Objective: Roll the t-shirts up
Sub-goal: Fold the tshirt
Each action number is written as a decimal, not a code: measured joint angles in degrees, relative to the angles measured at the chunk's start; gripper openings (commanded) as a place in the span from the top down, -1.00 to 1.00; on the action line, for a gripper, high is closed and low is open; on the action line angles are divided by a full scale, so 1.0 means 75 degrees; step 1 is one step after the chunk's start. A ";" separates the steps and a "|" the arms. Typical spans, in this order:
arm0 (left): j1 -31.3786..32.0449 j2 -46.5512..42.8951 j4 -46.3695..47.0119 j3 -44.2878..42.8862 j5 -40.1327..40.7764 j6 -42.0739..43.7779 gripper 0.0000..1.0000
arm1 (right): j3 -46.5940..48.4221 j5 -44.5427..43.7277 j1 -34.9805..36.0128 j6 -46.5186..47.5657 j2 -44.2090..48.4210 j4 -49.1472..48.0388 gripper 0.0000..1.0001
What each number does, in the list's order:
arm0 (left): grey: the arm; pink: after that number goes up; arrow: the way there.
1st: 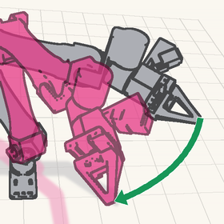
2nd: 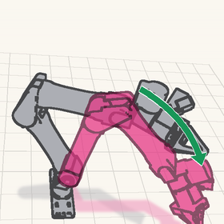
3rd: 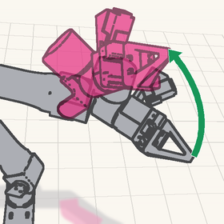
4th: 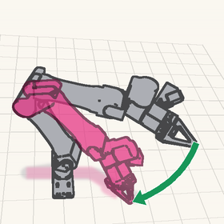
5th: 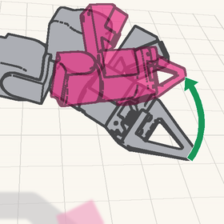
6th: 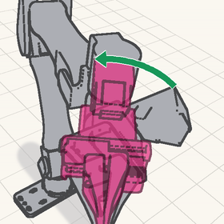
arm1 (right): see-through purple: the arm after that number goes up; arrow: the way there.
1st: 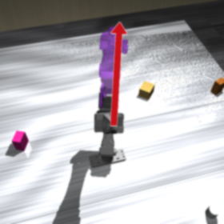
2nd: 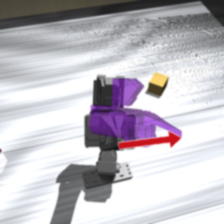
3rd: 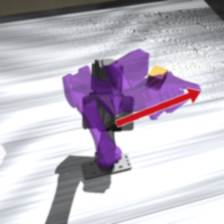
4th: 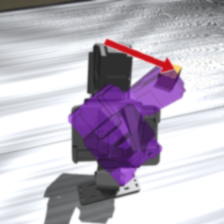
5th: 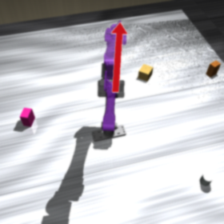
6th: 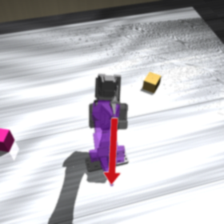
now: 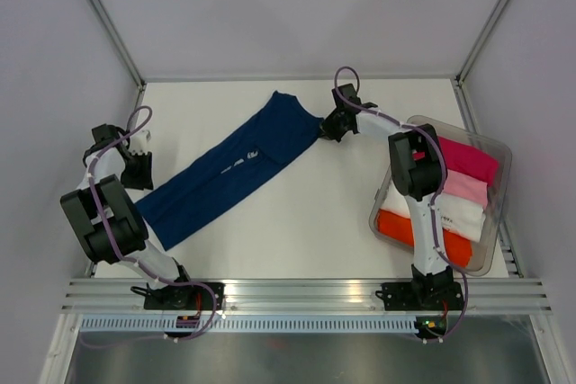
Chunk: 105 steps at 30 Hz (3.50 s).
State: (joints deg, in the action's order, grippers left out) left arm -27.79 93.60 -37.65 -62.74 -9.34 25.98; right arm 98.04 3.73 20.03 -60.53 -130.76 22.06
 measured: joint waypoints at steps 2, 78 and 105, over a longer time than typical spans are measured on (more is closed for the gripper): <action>0.0000 -0.0003 0.0000 0.0093 0.0012 0.0096 0.24 | 0.0181 0.0012 -0.0079 -0.0178 -0.0119 -0.0029 1.00; 0.0370 -0.0930 -0.0589 -0.0041 -0.0248 -0.0291 0.24 | -0.0356 -0.0828 0.7108 0.8979 0.0289 -0.0819 0.71; 0.2932 -0.3206 -0.1393 0.1008 -0.3060 0.1781 0.10 | -0.5298 -0.0638 0.6248 0.8361 0.4806 -0.0017 0.41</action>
State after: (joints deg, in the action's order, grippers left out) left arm -5.80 69.56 -48.10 -55.18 -32.29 39.33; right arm 58.30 -1.06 66.89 2.17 -94.72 21.93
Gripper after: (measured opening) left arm 0.428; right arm 0.258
